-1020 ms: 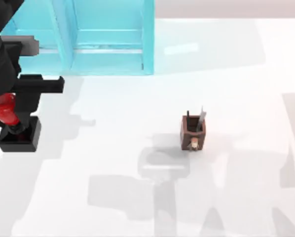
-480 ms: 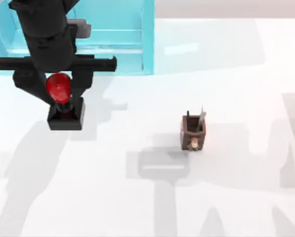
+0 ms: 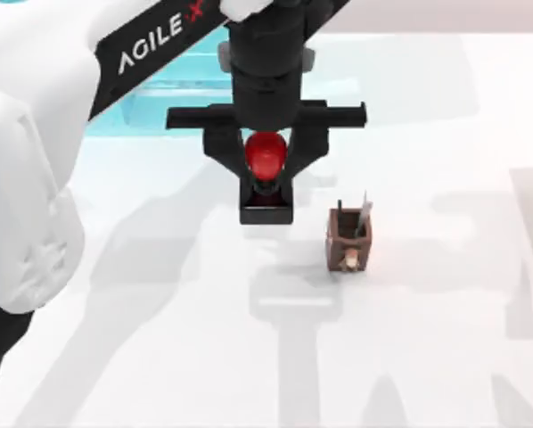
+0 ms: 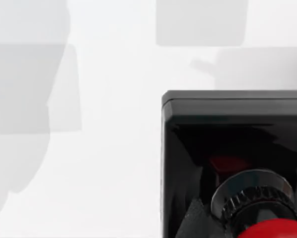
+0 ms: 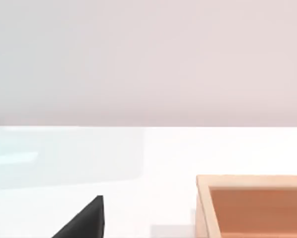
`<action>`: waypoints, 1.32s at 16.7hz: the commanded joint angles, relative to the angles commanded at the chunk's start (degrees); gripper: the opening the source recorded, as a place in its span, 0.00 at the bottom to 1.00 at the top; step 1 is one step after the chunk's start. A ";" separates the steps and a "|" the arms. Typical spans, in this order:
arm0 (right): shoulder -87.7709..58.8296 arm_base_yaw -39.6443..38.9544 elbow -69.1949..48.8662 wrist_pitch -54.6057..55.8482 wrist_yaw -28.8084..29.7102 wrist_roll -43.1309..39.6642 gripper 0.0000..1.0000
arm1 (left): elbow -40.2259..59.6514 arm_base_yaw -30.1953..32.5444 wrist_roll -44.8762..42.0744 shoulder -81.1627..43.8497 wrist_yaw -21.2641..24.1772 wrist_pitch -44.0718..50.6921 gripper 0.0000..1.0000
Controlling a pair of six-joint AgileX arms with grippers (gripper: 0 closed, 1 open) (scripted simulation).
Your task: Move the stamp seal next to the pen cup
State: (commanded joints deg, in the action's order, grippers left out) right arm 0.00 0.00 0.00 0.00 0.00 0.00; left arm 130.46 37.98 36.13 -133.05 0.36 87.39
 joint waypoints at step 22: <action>0.00 0.00 0.00 0.00 0.00 0.00 1.00 | -2.19 1.70 1.75 -1.77 -0.13 -3.98 0.30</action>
State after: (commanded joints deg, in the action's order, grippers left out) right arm 0.00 0.00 0.00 0.00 0.00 0.00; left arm 128.28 39.67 37.88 -134.83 0.23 83.41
